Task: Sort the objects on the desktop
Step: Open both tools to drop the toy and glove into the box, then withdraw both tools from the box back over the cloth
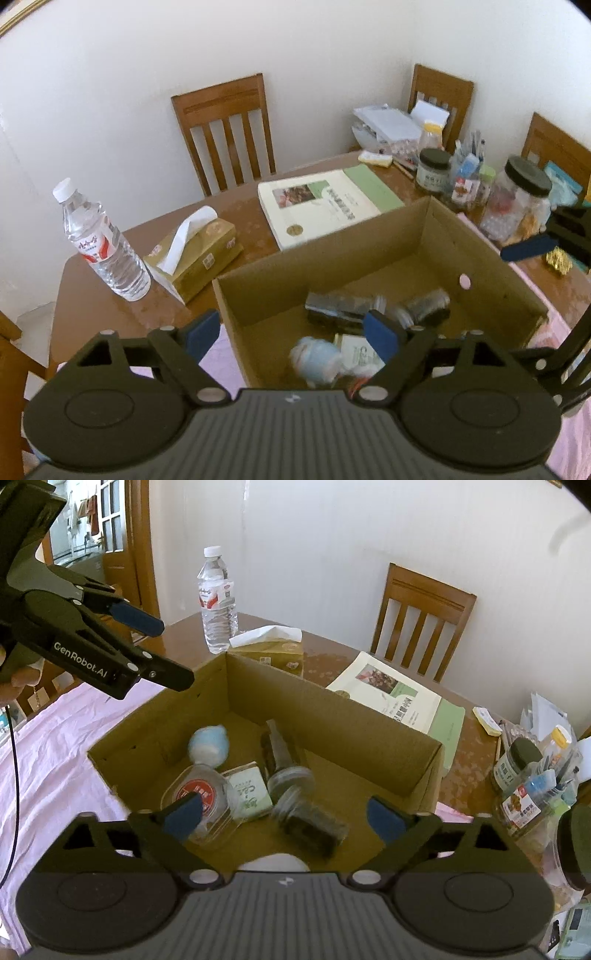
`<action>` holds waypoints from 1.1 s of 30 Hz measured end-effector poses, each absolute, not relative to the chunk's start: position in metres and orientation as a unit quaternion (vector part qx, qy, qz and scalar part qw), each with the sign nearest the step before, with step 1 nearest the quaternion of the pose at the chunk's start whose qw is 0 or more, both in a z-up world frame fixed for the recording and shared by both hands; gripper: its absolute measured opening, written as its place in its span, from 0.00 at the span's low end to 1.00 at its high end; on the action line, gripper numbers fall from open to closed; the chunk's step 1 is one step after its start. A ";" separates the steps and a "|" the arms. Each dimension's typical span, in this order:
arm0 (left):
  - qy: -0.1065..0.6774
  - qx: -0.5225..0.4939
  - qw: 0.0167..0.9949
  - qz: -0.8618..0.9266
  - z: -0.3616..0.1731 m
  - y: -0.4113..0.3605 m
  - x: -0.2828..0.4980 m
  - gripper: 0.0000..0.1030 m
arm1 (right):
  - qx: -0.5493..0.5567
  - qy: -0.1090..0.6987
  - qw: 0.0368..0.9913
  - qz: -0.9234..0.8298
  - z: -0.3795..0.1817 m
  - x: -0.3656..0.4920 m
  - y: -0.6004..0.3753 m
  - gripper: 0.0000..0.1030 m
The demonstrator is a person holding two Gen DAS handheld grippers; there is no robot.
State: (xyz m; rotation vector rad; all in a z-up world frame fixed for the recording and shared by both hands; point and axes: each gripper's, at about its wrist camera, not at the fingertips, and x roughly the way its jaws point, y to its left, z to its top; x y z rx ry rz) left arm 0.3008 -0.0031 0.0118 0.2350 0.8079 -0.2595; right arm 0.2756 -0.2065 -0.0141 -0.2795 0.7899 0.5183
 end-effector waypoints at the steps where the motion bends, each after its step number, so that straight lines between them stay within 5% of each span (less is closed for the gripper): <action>1: 0.392 0.115 0.904 -0.127 0.012 -0.004 0.298 0.84 | -0.135 0.380 0.880 0.250 -0.014 0.274 -0.206 0.99; 33: 0.384 0.154 0.886 -0.209 0.000 -0.019 0.198 0.89 | -0.085 0.410 0.891 0.175 -0.020 0.157 -0.219 1.00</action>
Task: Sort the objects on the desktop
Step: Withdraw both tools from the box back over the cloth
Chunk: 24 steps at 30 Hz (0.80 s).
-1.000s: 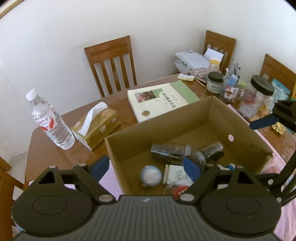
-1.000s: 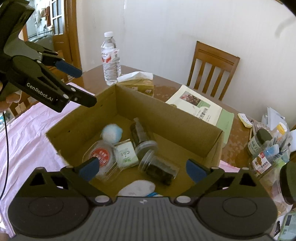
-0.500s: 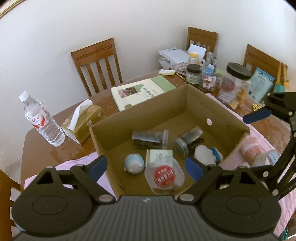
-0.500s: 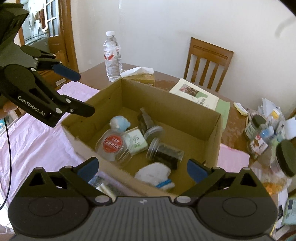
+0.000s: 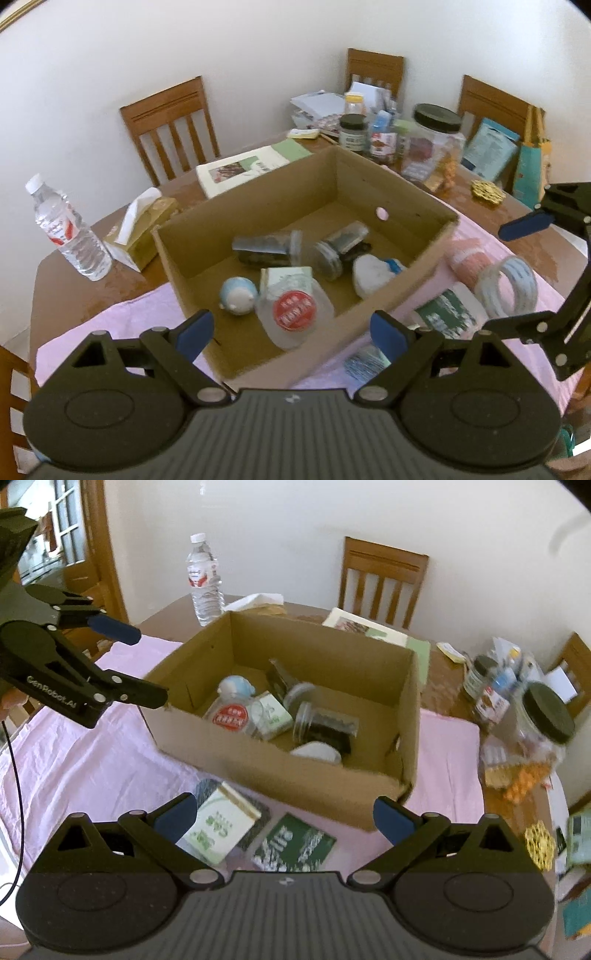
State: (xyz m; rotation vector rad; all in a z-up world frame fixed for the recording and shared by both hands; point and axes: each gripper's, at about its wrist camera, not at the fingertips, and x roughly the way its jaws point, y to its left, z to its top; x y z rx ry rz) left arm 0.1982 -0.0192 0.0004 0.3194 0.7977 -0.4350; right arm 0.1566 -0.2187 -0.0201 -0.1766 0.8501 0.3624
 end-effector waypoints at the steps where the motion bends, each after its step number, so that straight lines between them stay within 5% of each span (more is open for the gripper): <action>1: 0.385 0.157 0.885 -0.211 -0.001 -0.022 0.195 0.89 | -0.085 0.410 0.892 0.170 -0.021 0.152 -0.219 1.00; 24: 0.430 0.156 0.850 -0.259 -0.042 -0.055 0.156 0.89 | -0.043 0.453 0.882 0.123 -0.067 0.083 -0.222 1.00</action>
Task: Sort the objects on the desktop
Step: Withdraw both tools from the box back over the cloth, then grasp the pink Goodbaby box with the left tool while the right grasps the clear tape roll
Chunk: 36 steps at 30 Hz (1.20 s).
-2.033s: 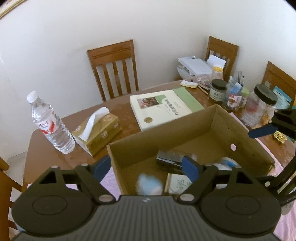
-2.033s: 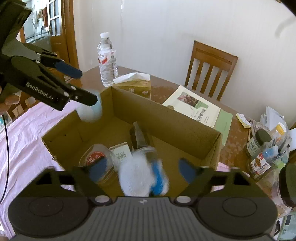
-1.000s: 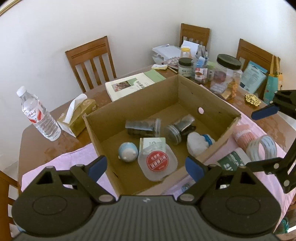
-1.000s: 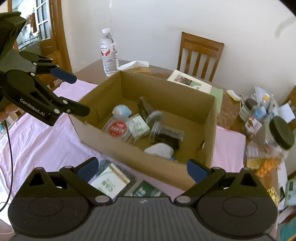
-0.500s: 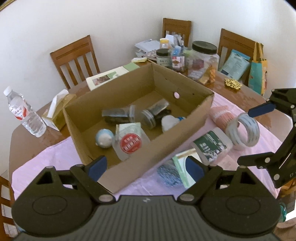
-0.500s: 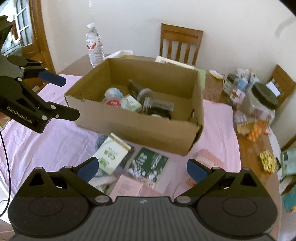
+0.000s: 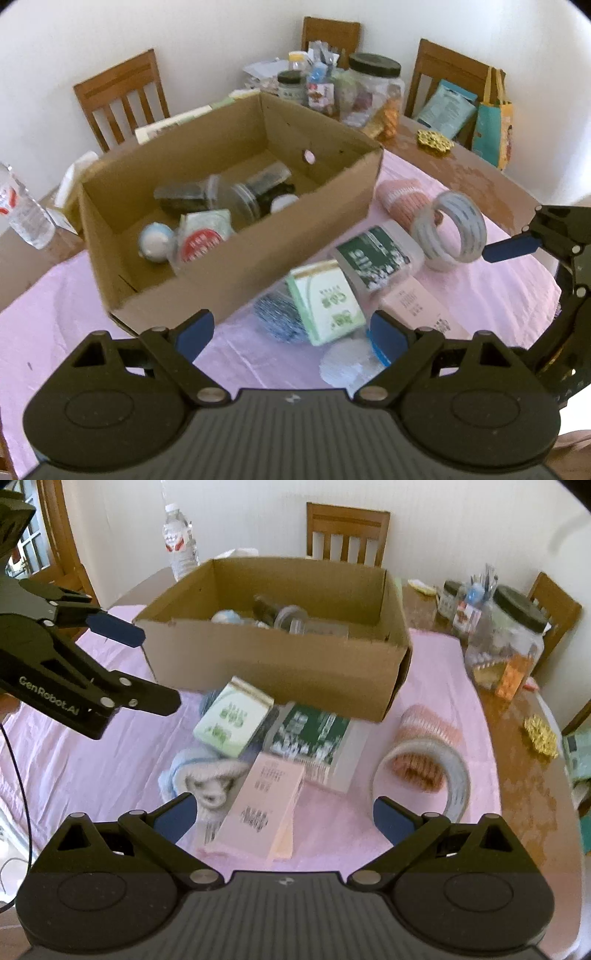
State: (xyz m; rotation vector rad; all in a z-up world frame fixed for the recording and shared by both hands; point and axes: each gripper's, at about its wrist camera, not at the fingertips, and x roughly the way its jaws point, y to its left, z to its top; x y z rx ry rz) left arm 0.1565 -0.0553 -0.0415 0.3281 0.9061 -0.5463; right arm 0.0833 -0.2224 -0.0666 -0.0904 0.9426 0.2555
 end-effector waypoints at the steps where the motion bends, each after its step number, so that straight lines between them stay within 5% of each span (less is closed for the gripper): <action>1: 0.432 0.155 0.849 -0.261 -0.044 -0.057 0.156 0.89 | -0.042 0.454 0.882 0.122 -0.069 0.081 -0.222 1.00; 36: 0.411 0.310 0.693 -0.504 -0.092 -0.145 0.146 0.93 | 0.009 0.504 0.859 0.090 -0.106 0.051 -0.270 1.00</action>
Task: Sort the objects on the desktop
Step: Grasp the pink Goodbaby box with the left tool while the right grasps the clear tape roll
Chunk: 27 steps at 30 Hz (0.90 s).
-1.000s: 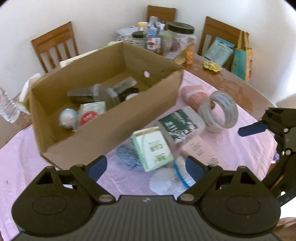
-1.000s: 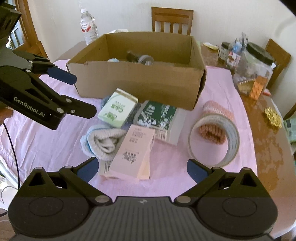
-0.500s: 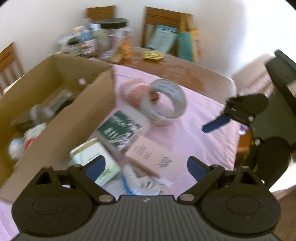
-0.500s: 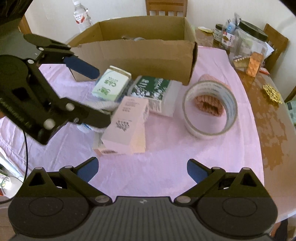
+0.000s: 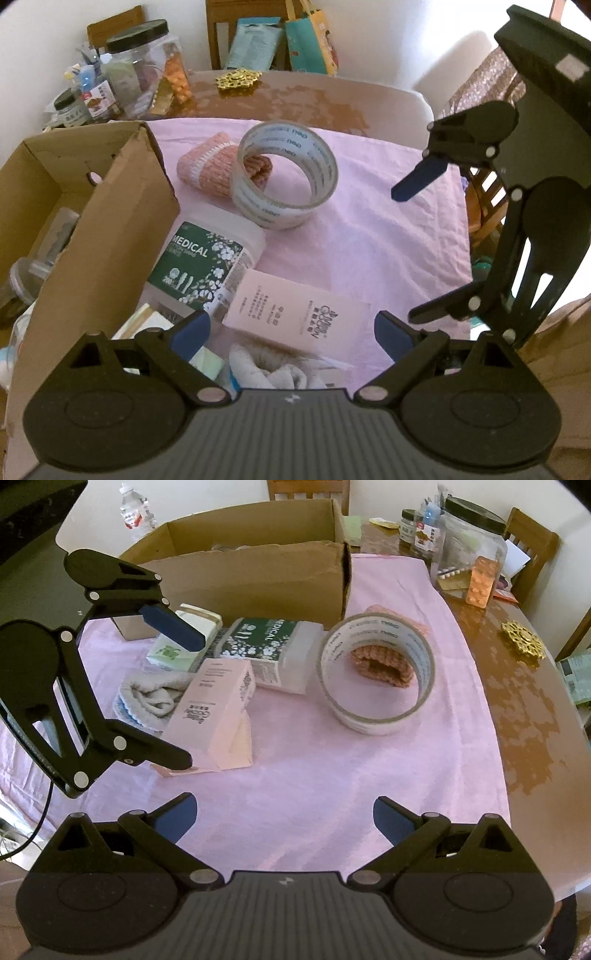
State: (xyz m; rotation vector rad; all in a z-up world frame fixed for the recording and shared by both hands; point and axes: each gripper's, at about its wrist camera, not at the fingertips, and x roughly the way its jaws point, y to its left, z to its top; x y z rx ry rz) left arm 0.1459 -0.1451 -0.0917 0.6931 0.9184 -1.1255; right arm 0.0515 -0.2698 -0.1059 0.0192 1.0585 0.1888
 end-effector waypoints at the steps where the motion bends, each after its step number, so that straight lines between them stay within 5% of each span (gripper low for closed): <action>1: 0.412 0.314 0.692 -0.503 -0.094 -0.147 0.147 0.93 | 0.009 0.505 0.859 0.089 -0.106 0.052 -0.271 1.00; 27: 0.412 0.299 0.684 -0.522 -0.104 -0.152 0.154 0.83 | -0.019 0.456 0.890 0.022 -0.106 0.101 -0.308 1.00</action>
